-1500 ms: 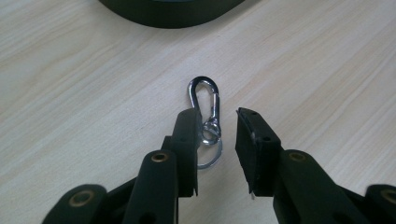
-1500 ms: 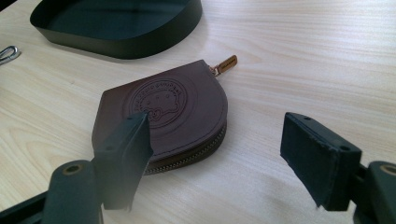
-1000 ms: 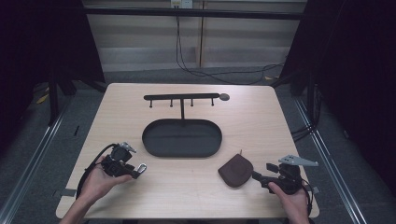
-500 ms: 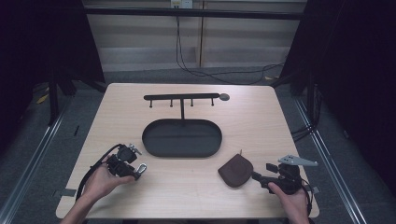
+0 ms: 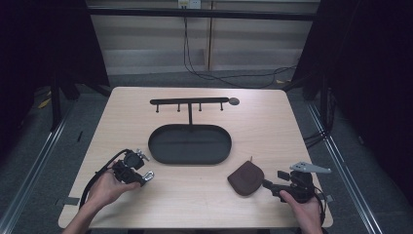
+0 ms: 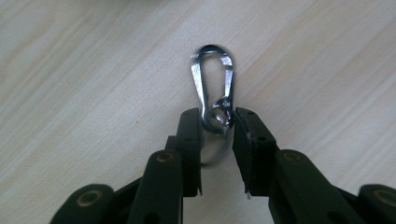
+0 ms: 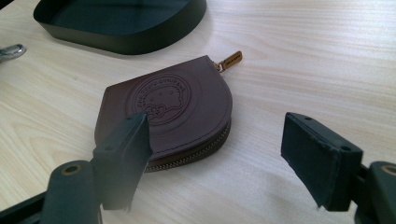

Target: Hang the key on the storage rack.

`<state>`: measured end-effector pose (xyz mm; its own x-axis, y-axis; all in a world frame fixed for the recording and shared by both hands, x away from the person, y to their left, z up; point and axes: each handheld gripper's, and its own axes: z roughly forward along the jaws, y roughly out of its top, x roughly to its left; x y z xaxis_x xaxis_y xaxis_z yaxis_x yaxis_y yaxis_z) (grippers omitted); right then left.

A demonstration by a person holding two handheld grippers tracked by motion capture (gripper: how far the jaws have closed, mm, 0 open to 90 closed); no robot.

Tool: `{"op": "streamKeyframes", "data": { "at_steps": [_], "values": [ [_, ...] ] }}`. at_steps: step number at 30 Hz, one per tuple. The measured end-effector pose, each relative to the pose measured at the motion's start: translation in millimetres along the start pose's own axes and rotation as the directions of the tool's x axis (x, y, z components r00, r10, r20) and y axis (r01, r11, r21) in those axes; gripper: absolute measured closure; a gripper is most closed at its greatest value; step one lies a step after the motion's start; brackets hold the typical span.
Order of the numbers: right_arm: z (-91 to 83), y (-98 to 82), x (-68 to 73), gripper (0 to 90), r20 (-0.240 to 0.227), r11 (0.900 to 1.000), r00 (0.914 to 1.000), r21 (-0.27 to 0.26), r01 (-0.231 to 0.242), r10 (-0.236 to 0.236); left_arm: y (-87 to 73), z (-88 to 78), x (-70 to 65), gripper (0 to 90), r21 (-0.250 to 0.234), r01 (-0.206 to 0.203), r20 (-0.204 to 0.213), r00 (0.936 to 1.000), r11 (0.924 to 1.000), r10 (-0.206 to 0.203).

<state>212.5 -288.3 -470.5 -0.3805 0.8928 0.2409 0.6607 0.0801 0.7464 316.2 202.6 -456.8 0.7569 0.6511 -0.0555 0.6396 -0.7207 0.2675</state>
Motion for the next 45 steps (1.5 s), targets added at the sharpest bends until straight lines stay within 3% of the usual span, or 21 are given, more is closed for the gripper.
{"op": "streamKeyframes", "data": {
  "at_steps": [5, 9, 14, 17, 26, 27, 31, 35, 39, 45],
  "values": [
    [-0.2, -0.1, 0.2, 24.3, 0.0, 1.0, 1.0, 0.0, -0.002, 0.002, 1.5, 3.2, -1.4, 80.4, 0.032, -0.012, 0.006, 0.9999, 0.9994, 0.011],
    [0.0, -0.1, 0.0, 24.2, 0.0, 1.0, 1.0, 0.0, -0.001, 0.001, 2.6, 4.8, -1.3, 84.7, 0.027, -0.002, 0.015, 0.9999, 0.9996, 0.001],
    [0.2, 0.0, 0.0, 24.2, -0.001, 1.0, 1.0, 0.0, -0.003, 0.003, 2.3, -1.4, 4.1, 77.9, 0.016, 0.006, 0.029, 0.9996, 0.9998, -0.007],
    [0.2, -0.1, 0.0, 24.2, -0.002, 1.0, 1.0, 0.001, -0.002, 0.002, 1.6, 1.5, 2.9, 77.0, 0.05, -0.015, 0.014, 0.9998, 0.9986, 0.014],
    [0.3, -0.1, 0.1, 24.1, -0.004, 1.0, 1.0, 0.002, -0.005, 0.005, 6.1, 5.8, -5.3, 71.5, 0.067, -0.077, 0.012, 0.997, 0.9948, 0.076],
    [0.3, -0.1, 0.1, 24.1, -0.004, 1.0, 1.0, 0.002, -0.005, 0.005, 6.7, 6.2, -5.9, 72.1, 0.077, -0.095, 0.008, 0.9955, 0.9924, 0.095],
    [0.3, -0.2, 0.0, 24.0, -0.006, 1.0, 1.0, 0.004, -0.004, 0.004, 6.4, 6.7, -7.9, 82.2, 0.091, -0.093, -0.009, 0.9956, 0.9915, 0.094],
    [0.3, -0.2, -0.1, 24.0, -0.006, 1.0, 1.0, 0.006, -0.007, 0.007, 7.8, 6.6, -9.0, 83.4, 0.102, -0.101, -0.017, 0.9945, 0.9896, 0.104],
    [0.7, -0.2, -0.6, 24.0, -0.006, 1.0, 0.9999, 0.006, -0.009, 0.009, 10.0, 4.7, -7.3, 85.4, 0.115, -0.088, 0.002, 0.9961, 0.9894, 0.089],
    [1.3, -0.1, -0.8, 23.9, -0.004, 1.0, 0.9999, 0.009, -0.01, 0.01, 10.9, -3.4, -4.4, 86.9, 0.085, -0.052, 0.041, 0.998, 0.995, 0.049]
  ]
}}
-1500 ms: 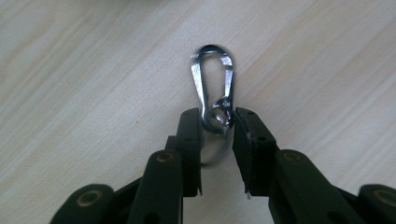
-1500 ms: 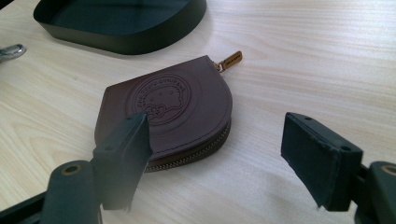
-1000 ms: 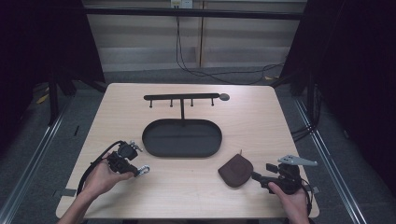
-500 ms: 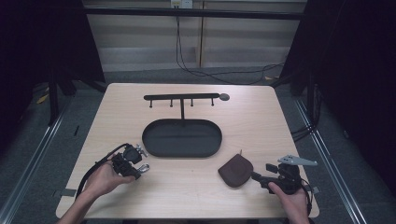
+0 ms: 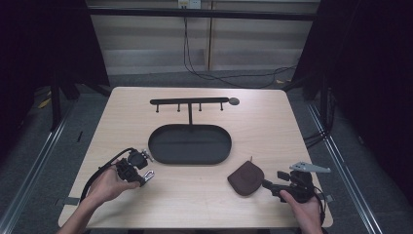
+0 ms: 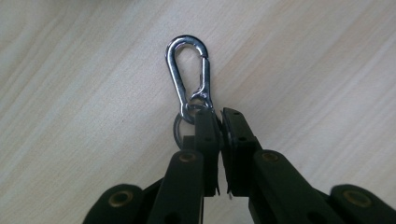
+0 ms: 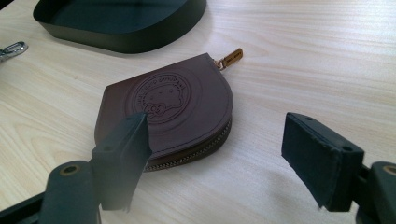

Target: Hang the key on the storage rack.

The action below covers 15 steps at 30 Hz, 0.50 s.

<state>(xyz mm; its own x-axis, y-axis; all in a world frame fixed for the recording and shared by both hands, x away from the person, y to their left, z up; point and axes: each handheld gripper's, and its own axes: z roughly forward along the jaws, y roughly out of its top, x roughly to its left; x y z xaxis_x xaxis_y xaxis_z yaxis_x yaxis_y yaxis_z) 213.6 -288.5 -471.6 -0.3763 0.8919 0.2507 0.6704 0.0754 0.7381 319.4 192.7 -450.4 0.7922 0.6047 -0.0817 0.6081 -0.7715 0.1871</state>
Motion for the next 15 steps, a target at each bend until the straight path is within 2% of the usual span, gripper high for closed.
{"op": "streamKeyframes", "data": {
  "at_steps": [2, 4, 11, 15],
  "values": [
    [0.3, 0.0, 0.0, 23.8, 0.0, 1.0, 1.0, -0.001, 0.001, -0.001, 1.8, -10.4, 1.6, 89.1, -0.022, 0.001, -0.005, 1.0, 0.9998, -0.001],
    [0.3, 0.0, 0.0, 23.8, 0.0, 1.0, 1.0, -0.001, 0.001, -0.001, 2.3, -13.0, 2.7, 89.4, -0.025, 0.004, 0.006, 1.0, 0.9997, -0.004],
    [0.3, 0.0, -0.3, 23.6, -0.001, 1.0, 1.0, 0.0, -0.002, 0.002, 5.8, -16.6, 2.0, 89.5, 0.002, 0.002, 0.0, 1.0, 1.0, -0.002],
    [0.3, 0.0, -0.4, 23.5, 0.0, 1.0, 1.0, 0.001, -0.003, 0.003, 7.6, -22.3, 1.6, 89.5, -0.011, 0.003, -0.002, 1.0, 0.9999, -0.003]
  ]
}}
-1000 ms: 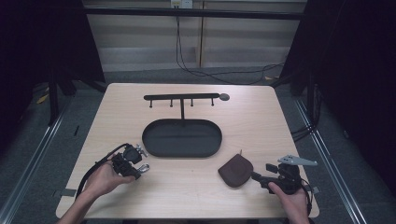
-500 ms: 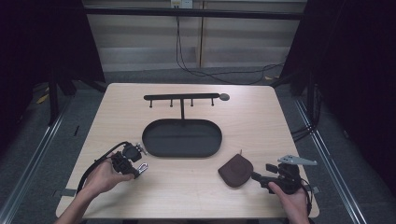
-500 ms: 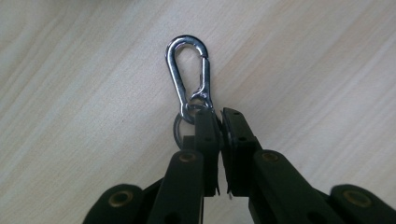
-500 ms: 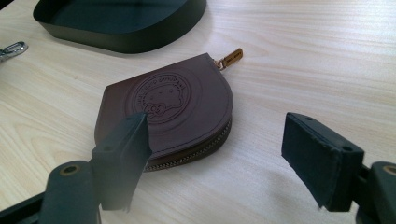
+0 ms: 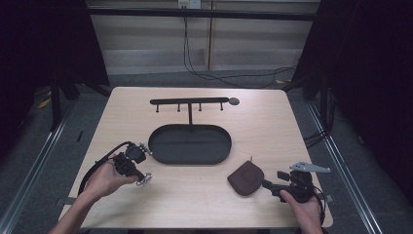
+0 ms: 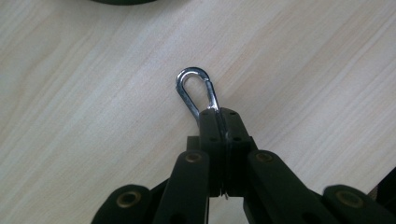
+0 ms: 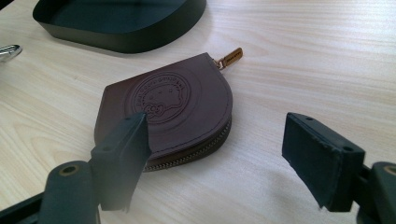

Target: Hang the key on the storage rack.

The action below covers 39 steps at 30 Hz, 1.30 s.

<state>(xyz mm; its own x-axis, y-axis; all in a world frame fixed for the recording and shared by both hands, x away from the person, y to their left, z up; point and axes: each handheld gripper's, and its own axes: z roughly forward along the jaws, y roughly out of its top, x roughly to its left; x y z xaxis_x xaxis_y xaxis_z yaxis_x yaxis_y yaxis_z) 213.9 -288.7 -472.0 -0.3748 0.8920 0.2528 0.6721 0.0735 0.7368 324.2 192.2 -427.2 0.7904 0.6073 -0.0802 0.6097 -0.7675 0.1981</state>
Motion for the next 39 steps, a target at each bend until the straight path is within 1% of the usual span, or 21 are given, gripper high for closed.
{"op": "streamKeyframes", "data": {
  "at_steps": [3, 4, 5, 6, 9, 11, 12, 13, 18, 19, 20, 23, 24, 27, 32, 33, 34, 35, 36, 38, 39],
  "values": [
    [0.0, 0.0, -0.1, 23.5, 0.0, 1.0, 1.0, -0.001, -0.001, 0.001, 1.1, -7.3, 0.7, 89.5, -0.013, 0.006, 0.004, 1.0, 0.9999, -0.006],
    [0.0, 0.0, -0.1, 23.5, 0.0, 1.0, 1.0, 0.0, -0.001, 0.001, 1.6, -9.9, 1.3, 89.5, -0.014, 0.001, 0.009, 1.0, 0.9999, -0.001],
    [0.1, 0.0, 0.0, 23.4, 0.001, 1.0, 1.0, 0.0, -0.001, 0.001, 2.1, -12.4, 1.0, 89.5, -0.013, 0.006, 0.006, 1.0, 0.9999, -0.006],
    [0.2, 0.0, -0.1, 23.4, 0.0, 1.0, 1.0, -0.001, 0.001, -0.001, 2.9, -14.6, 1.0, 89.5, -0.008, 0.0, -0.004, 1.0, 1.0, 0.0],
    [0.2, 0.0, -0.1, 23.4, 0.0, 1.0, 1.0, -0.001, 0.001, -0.001, 5.5, -20.2, -0.5, 89.5, 0.002, 0.0, -0.011, 0.9999, 1.0, 0.0],
    [0.1, 0.0, -0.1, 23.3, -0.001, 1.0, 1.0, -0.001, 0.001, -0.001, 7.1, -24.8, -1.7, 89.5, -0.011, 0.0, -0.027, 0.9996, 0.9999, -0.001],
    [0.0, 0.0, 0.0, 23.3, 0.0, 1.0, 1.0, -0.001, 0.001, -0.001, 8.0, -26.6, -1.6, 89.5, -0.005, -0.006, -0.017, 0.9998, 1.0, 0.006],
    [-0.1, 0.0, 0.1, 23.3, -0.001, 1.0, 1.0, -0.001, 0.001, -0.001, 9.7, -28.7, -2.9, 89.5, 0.015, -0.016, -0.018, 0.9997, 0.9998, 0.017],
    [-0.5, -0.1, 0.3, 23.2, 0.0, 1.0, 1.0, -0.001, 0.002, -0.002, 10.6, -33.7, -2.3, 89.5, 0.036, -0.023, -0.007, 0.9997, 0.9991, 0.023],
    [-0.5, 0.0, 0.3, 23.2, 0.0, 1.0, 1.0, -0.001, 0.002, -0.002, 10.6, -35.3, -2.1, 89.5, 0.041, -0.024, -0.015, 0.9996, 0.9989, 0.025],
    [-0.4, 0.0, 0.2, 23.2, 0.0, 1.0, 1.0, -0.002, 0.004, -0.004, 10.5, -36.6, -2.1, 89.5, 0.031, -0.012, -0.017, 0.9998, 0.9994, 0.013],
    [-0.5, 0.0, 0.4, 23.2, 0.0, 1.0, 1.0, -0.001, 0.002, -0.002, 11.1, -40.9, -0.2, 89.5, 0.031, -0.014, -0.018, 0.9997, 0.9994, 0.014],
    [-0.5, 0.0, 0.4, 23.1, 0.0, 1.0, 1.0, -0.001, 0.003, -0.003, 11.4, -41.6, 0.1, 89.5, 0.035, -0.023, -0.017, 0.9996, 0.9991, 0.024],
    [-0.4, 0.0, 0.2, 23.1, 0.0, 1.0, 1.0, -0.002, 0.004, -0.004, 12.8, -41.3, 1.1, 89.5, 0.045, -0.017, -0.015, 0.9997, 0.9988, 0.018],
    [-0.6, 0.0, 0.4, 23.0, 0.0, 1.0, 1.0, -0.001, 0.004, -0.004, 15.5, -48.3, 3.2, 89.5, 0.045, -0.005, 0.0, 1.0, 0.999, 0.005],
    [-0.6, 0.0, 0.4, 22.9, -0.001, 1.0, 1.0, -0.001, 0.004, -0.004, 15.9, -49.7, 3.3, 89.5, 0.042, -0.003, -0.001, 1.0, 0.9991, 0.003],
    [-0.4, 0.0, 0.3, 22.7, -0.002, 1.0, 1.0, -0.001, 0.006, -0.006, 16.3, -52.9, 4.1, 89.5, 0.025, 0.01, -0.008, 0.9999, 0.9996, -0.01],
    [-0.5, 0.0, 0.5, 22.7, -0.002, 1.0, 1.0, -0.001, 0.008, -0.008, 16.6, -54.6, 4.9, 89.5, 0.02, 0.017, -0.003, 0.9999, 0.9997, -0.016],
    [-0.6, 0.0, 0.7, 22.7, -0.001, 1.0, 1.0, 0.0, 0.008, -0.008, 17.0, -56.4, 6.3, 89.5, 0.034, 0.008, -0.003, 1.0, 0.9994, -0.008],
    [-0.8, 0.0, 0.8, 22.7, 0.0, 1.0, 1.0, -0.002, 0.008, -0.008, 17.3, -58.4, 7.7, 89.5, 0.033, 0.019, -0.01, 0.9998, 0.9993, -0.018],
    [-1.0, 0.0, 0.9, 22.7, 0.0, 1.0, 1.0, -0.001, 0.007, -0.007, 17.7, -60.2, 8.8, 89.5, 0.04, 0.011, -0.014, 0.9998, 0.9991, -0.011]
  ]
}}
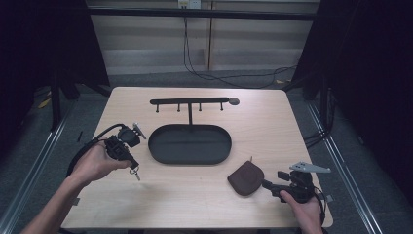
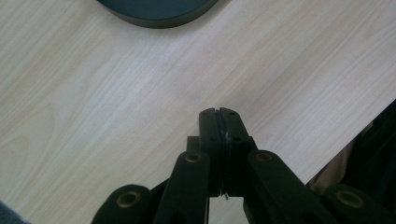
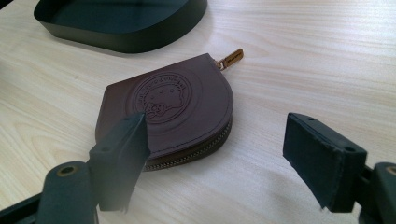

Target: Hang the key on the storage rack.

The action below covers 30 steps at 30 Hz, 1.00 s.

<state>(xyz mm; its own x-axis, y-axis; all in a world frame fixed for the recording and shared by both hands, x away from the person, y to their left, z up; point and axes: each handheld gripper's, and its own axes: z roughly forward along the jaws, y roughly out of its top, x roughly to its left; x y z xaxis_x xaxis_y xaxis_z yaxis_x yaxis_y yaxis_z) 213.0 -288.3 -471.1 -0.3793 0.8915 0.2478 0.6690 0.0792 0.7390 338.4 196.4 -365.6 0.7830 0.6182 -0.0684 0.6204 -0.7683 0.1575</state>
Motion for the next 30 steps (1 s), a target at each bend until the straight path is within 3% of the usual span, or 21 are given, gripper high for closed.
{"op": "streamKeyframes", "data": {
  "at_steps": [8, 10, 14, 18, 30],
  "values": [
    [0.8, 0.1, -0.2, 22.7, -0.001, 1.0, 1.0, 0.0, 0.001, -0.001, 3.0, -6.2, 5.4, 89.5, -0.015, 0.008, 0.012, 0.9999, 0.9999, -0.007],
    [1.0, 0.1, -0.3, 22.7, 0.0, 1.0, 1.0, 0.001, 0.001, -0.001, 4.8, -8.8, 6.6, 89.5, -0.026, 0.017, -0.005, 0.9998, 0.9995, -0.017],
    [1.2, 0.1, -0.6, 22.7, 0.002, 1.0, 1.0, 0.001, 0.0, 0.0, 8.8, -14.2, 5.9, 89.5, -0.004, -0.006, -0.006, 1.0, 1.0, 0.006],
    [1.1, 0.1, -0.5, 22.4, -0.002, 1.0, 1.0, 0.001, -0.001, 0.001, 14.1, -24.1, 5.5, 89.5, -0.035, -0.007, 0.001, 1.0, 0.9994, 0.007],
    [1.0, -0.1, -0.7, 21.8, 0.0, 1.0, 1.0, 0.003, 0.002, -0.002, 26.1, -41.5, 4.6, 89.5, -0.042, -0.022, -0.025, 0.9995, 0.9989, 0.021]
  ]
}}
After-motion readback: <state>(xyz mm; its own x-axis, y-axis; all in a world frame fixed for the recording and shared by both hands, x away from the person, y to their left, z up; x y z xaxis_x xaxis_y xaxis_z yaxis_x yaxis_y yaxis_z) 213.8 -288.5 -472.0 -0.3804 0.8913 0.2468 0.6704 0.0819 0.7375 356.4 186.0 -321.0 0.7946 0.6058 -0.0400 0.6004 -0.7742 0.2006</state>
